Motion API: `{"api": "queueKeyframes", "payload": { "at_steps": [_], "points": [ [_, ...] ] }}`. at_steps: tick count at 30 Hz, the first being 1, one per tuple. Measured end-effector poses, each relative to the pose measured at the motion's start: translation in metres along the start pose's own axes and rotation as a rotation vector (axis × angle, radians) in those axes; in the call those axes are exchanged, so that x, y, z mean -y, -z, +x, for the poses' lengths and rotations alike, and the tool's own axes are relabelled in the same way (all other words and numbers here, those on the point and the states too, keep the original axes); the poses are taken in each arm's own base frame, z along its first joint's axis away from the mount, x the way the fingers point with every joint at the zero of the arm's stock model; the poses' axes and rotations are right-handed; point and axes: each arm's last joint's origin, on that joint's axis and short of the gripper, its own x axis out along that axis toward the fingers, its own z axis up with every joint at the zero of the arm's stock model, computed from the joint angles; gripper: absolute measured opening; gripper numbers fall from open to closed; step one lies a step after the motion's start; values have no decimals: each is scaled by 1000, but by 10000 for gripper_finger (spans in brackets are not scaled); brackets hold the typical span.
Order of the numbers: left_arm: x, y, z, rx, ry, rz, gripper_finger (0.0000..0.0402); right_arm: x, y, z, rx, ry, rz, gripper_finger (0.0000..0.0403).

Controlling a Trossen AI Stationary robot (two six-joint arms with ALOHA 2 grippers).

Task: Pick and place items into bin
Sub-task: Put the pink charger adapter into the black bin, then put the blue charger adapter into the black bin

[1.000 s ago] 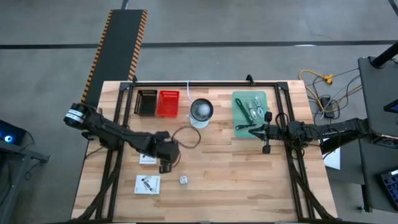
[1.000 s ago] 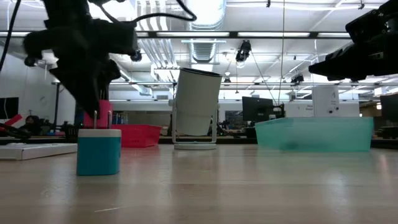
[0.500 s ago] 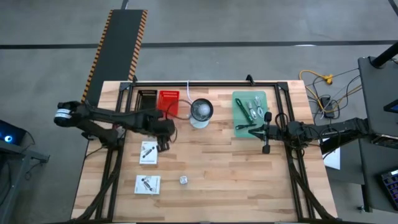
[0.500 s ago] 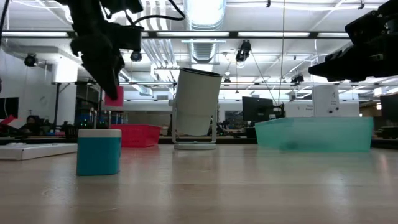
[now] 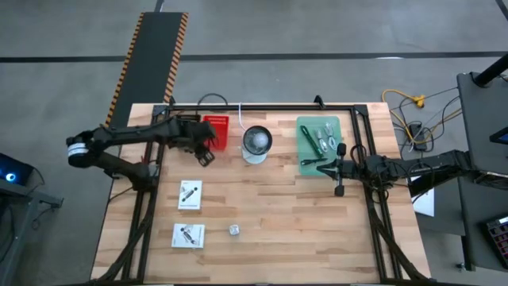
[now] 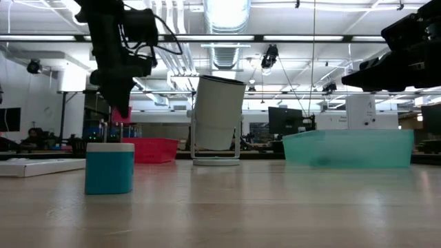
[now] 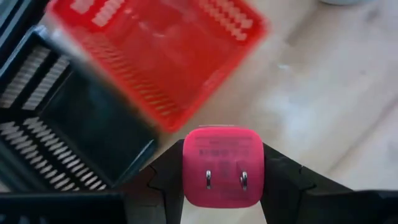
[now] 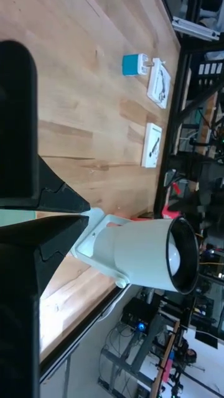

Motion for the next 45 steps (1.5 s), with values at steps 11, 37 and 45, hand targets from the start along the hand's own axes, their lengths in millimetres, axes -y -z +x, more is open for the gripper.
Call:
{"api": "queueKeyframes", "payload": {
  "at_steps": [11, 37, 45],
  "points": [
    [-55, -5, 11, -53, -160, -374, 137, 0, 0, 0, -5, -1, -6, 8],
    [-130, -18, 74, -101, -291, -593, 158, 0, 1, 1, -10, -1, -41, 8],
    [-132, -20, 84, -135, -288, -506, 170, 0, 1, 1, -12, -2, -41, 8]
  ]
}}
